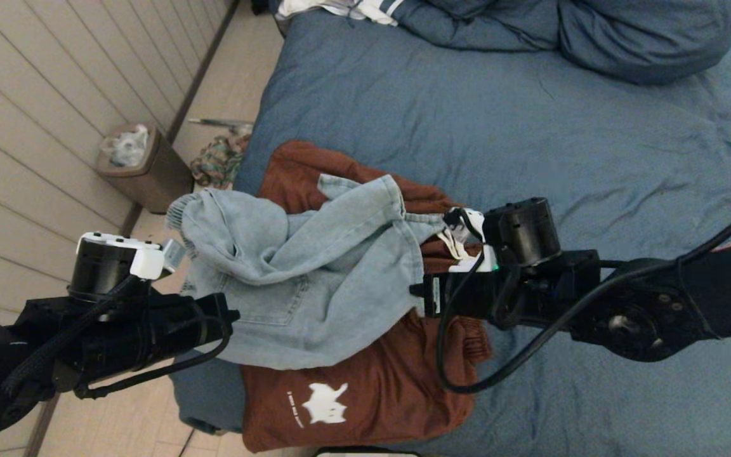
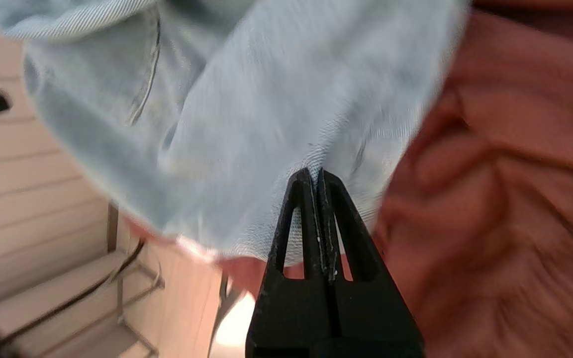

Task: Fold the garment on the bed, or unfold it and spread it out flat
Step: Unford the blue shorts

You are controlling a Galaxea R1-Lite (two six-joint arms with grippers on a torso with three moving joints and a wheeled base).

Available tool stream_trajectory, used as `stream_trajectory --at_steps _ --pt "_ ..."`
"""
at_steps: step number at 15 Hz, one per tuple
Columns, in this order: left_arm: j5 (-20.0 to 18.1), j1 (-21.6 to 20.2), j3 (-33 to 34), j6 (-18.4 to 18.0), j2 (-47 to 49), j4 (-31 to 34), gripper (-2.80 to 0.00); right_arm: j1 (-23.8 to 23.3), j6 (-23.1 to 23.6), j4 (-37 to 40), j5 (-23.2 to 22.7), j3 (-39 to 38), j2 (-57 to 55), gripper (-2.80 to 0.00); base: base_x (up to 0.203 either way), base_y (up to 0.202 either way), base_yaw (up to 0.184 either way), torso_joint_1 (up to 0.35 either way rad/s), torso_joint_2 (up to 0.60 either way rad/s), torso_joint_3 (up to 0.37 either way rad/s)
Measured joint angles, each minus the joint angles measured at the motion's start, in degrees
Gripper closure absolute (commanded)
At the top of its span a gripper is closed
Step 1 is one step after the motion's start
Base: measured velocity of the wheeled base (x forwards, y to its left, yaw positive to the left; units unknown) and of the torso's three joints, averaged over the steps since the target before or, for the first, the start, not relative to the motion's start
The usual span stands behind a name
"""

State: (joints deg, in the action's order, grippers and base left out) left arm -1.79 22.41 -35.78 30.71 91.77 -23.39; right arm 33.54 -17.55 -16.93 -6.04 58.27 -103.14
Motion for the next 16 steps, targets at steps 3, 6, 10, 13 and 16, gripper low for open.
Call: stream_trajectory --at_steps 3,6,10,13,16 --pt "0.0 0.0 0.2 0.1 -0.9 0.0 0.0 -0.1 0.0 9.1 0.0 0.0 6.6 0.0 0.0 0.0 0.0 0.0 0.0 0.0" --pt "0.0 0.0 0.8 0.1 -2.7 0.0 0.0 -0.1 0.1 18.0 -0.1 -1.1 13.6 0.0 0.0 0.0 0.0 0.0 0.0 0.0" --pt "-0.3 0.0 1.6 0.1 -5.1 0.2 0.0 -0.2 0.0 23.0 -0.1 -6.3 22.0 0.0 0.0 0.0 0.0 0.0 0.0 0.0" --pt "-0.4 0.0 1.8 0.1 -6.2 0.3 0.0 0.0 0.0 24.8 -0.1 -11.4 27.6 0.0 0.0 0.0 0.0 0.0 0.0 0.0" --pt "-0.4 0.0 2.1 0.1 -6.9 0.3 0.0 0.4 -0.2 25.2 -0.1 -17.6 33.5 0.0 0.0 0.0 0.0 0.0 0.0 0.0"
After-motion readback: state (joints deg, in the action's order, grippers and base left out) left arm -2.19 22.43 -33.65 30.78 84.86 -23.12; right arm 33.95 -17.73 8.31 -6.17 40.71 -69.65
